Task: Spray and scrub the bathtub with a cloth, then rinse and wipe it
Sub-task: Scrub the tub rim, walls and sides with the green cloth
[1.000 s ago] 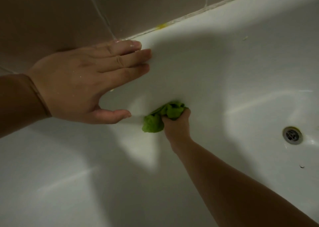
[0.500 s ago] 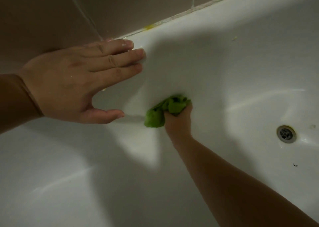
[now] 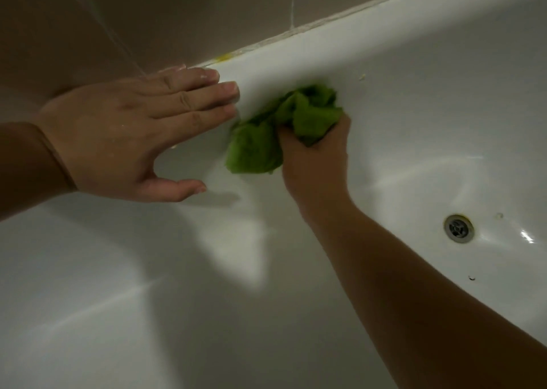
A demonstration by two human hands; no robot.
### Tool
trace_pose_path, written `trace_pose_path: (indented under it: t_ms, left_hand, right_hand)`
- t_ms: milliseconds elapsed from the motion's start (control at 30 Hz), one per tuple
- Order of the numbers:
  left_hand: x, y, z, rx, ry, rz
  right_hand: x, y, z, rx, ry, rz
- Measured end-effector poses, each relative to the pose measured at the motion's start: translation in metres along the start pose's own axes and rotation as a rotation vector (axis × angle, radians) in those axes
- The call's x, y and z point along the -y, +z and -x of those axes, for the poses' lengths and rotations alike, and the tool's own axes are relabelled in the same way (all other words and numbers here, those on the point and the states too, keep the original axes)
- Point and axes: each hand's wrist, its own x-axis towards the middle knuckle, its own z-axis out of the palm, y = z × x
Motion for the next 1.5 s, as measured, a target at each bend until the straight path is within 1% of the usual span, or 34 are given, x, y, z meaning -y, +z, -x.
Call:
trace_pose_path:
  t_ms: [67,100,200,267,367,400,467,533,567,633,667,733,800,867,933,1000,1100,1133,1200,1267,1300,1433,1500]
  left_hand:
    - [-0.001,0.0,-0.003,-0.007,-0.005,-0.002]
    - [-0.001,0.0,-0.004,-0.009,-0.008,-0.003]
    - [-0.002,0.001,-0.01,-0.008,-0.005,-0.014]
    - [-0.002,0.002,-0.014,-0.008,-0.004,-0.017]
    - [-0.002,0.003,-0.022,-0.002,-0.001,-0.007]
    - [-0.002,0.003,-0.024,0.0,-0.001,-0.004]
    - [-0.002,0.004,-0.028,0.002,-0.009,-0.001]
    - [-0.002,0.005,-0.029,0.001,-0.025,-0.014]
    - [-0.003,0.005,-0.03,-0.002,-0.025,-0.024]
    - [-0.004,0.005,-0.032,-0.002,-0.024,-0.028]
    - [-0.004,0.005,-0.033,0.004,-0.022,-0.027]
    - [-0.005,0.005,-0.034,0.017,-0.022,-0.033]
    - [-0.005,0.005,-0.034,0.017,-0.026,-0.038]
    - [-0.005,0.004,-0.035,0.012,-0.024,-0.033]
    - [-0.006,0.003,-0.034,0.006,-0.026,-0.035]
    - [-0.005,0.004,-0.034,0.007,-0.03,-0.035]
    - [-0.006,0.005,-0.034,0.001,-0.03,-0.027]
    - [-0.005,0.005,-0.034,-0.003,-0.03,-0.027]
    - [-0.005,0.004,-0.034,-0.001,-0.025,-0.028]
    - [-0.006,0.005,-0.034,0.012,-0.023,-0.023]
    - [-0.004,0.005,-0.035,0.019,-0.023,-0.016]
    - [-0.005,0.006,-0.037,-0.004,-0.02,-0.022]
    - [-0.005,0.006,-0.037,-0.006,-0.028,-0.033]
  right_hand:
    - [0.014,-0.015,-0.017,-0.11,-0.057,-0.053]
    - [0.015,-0.021,-0.025,-0.151,-0.048,-0.077]
    - [0.001,-0.027,-0.033,-0.242,0.087,-0.09]
    - [-0.01,-0.018,-0.019,-0.197,0.126,-0.019]
    - [-0.004,0.0,0.003,0.009,0.046,0.001]
    - [0.003,0.002,0.004,0.042,0.024,-0.019]
    - [0.021,-0.005,-0.006,0.003,-0.022,-0.076]
    - [0.03,-0.023,-0.026,-0.099,-0.066,-0.125]
    - [0.029,-0.033,-0.036,-0.142,-0.057,-0.131]
    - [0.017,-0.046,-0.047,-0.196,0.03,-0.098]
    - [0.011,-0.048,-0.047,-0.198,0.081,-0.07]
    - [0.0,-0.043,-0.038,-0.135,0.147,-0.007]
    - [-0.001,-0.032,-0.025,-0.007,0.155,0.024]
    - [0.006,-0.026,-0.019,0.057,0.121,0.022]
    - [0.015,-0.033,-0.026,0.019,0.04,0.004]
    - [0.016,-0.048,-0.042,-0.059,-0.025,-0.02]
    - [-0.007,-0.058,-0.051,-0.133,0.025,0.001]
    - [-0.017,-0.053,-0.047,-0.131,0.063,0.021]
    - [-0.033,-0.037,-0.033,-0.051,0.123,0.045]
    - [-0.037,-0.022,-0.02,0.049,0.142,0.058]
    - [-0.033,-0.018,-0.018,0.064,0.136,0.051]
    - [-0.024,-0.036,-0.035,-0.02,0.045,0.041]
    - [-0.037,-0.048,-0.047,-0.056,0.073,0.06]
